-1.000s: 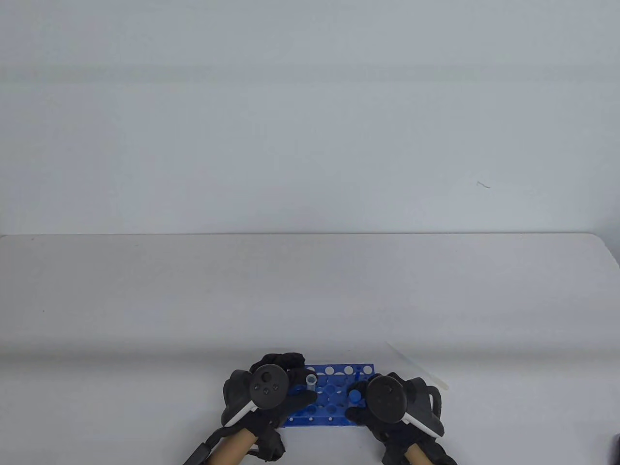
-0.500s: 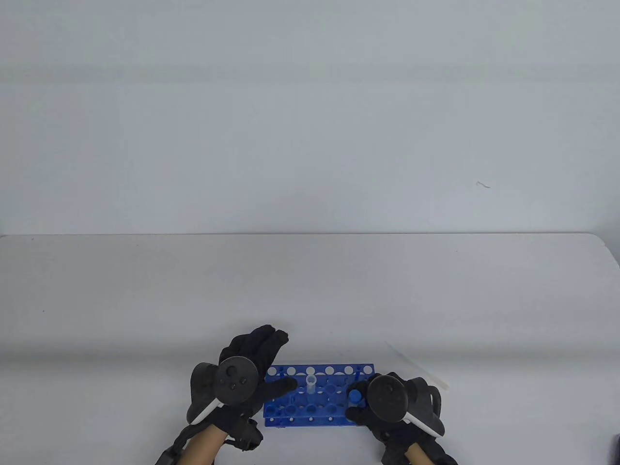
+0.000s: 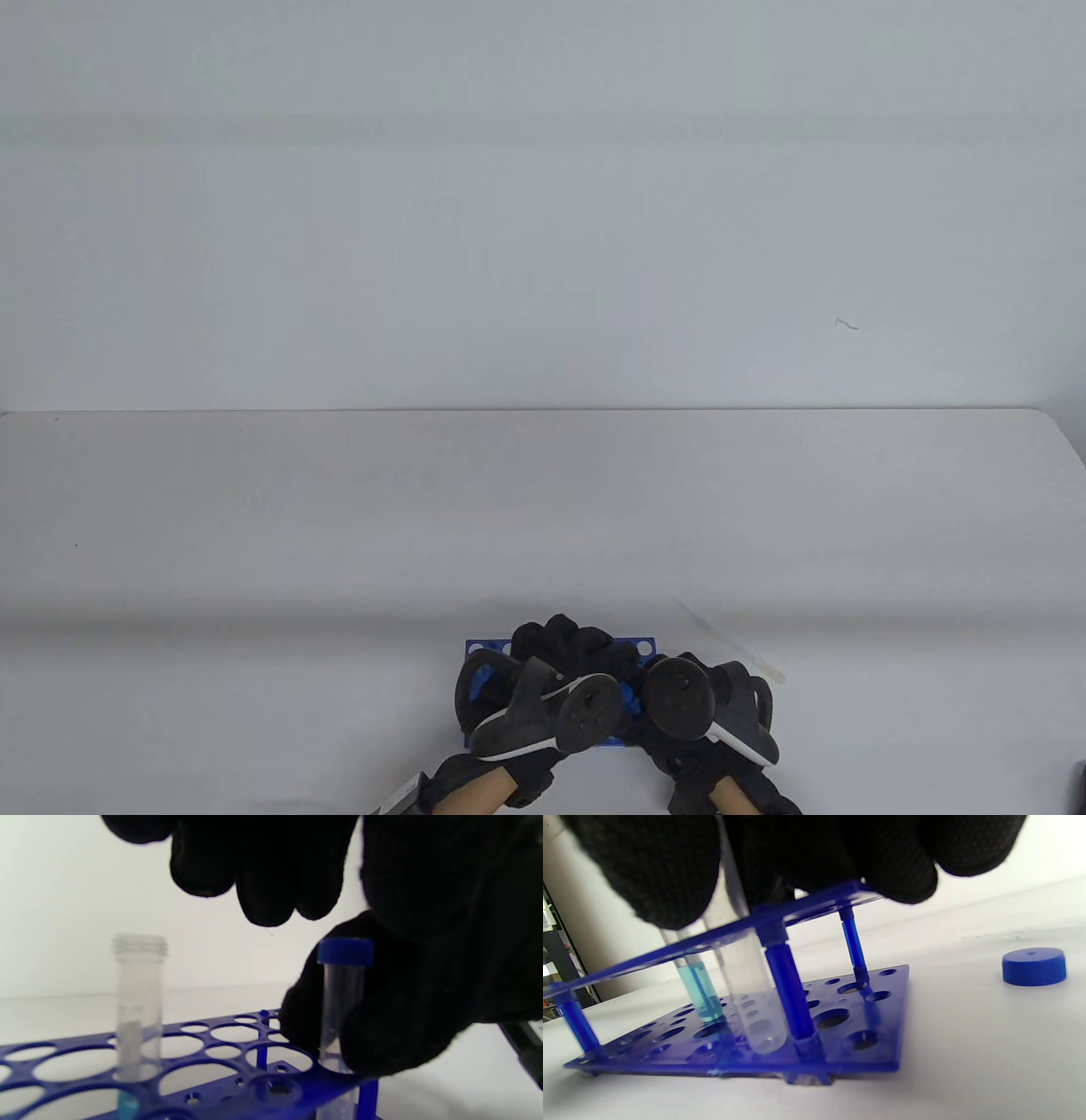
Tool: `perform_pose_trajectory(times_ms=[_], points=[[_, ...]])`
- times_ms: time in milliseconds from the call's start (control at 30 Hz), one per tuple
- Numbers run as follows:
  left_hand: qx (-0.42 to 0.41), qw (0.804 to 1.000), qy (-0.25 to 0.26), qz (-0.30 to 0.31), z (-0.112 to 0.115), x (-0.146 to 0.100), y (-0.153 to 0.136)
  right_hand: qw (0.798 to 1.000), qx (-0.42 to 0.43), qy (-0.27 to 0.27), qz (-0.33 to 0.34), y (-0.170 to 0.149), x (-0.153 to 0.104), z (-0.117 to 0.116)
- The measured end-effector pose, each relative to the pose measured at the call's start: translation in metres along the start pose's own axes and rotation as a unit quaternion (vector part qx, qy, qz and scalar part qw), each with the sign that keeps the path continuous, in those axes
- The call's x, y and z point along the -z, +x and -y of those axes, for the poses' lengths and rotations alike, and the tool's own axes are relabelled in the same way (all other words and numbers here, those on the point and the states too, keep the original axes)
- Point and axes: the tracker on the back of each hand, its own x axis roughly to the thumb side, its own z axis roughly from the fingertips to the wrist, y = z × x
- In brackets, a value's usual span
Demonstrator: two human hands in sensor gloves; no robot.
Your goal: Press a plastic transfer pipette bulb to move liquid between test tubes
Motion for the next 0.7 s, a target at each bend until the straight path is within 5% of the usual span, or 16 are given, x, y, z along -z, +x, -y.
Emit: perform_pose_trajectory(times_ms=[700], points=[[0.038,0.997,0.072,-0.016,0.018,-0.002,-0.001,1.0,-0.004,-0.006,-0.003,0.001,-0.001,-0.001]])
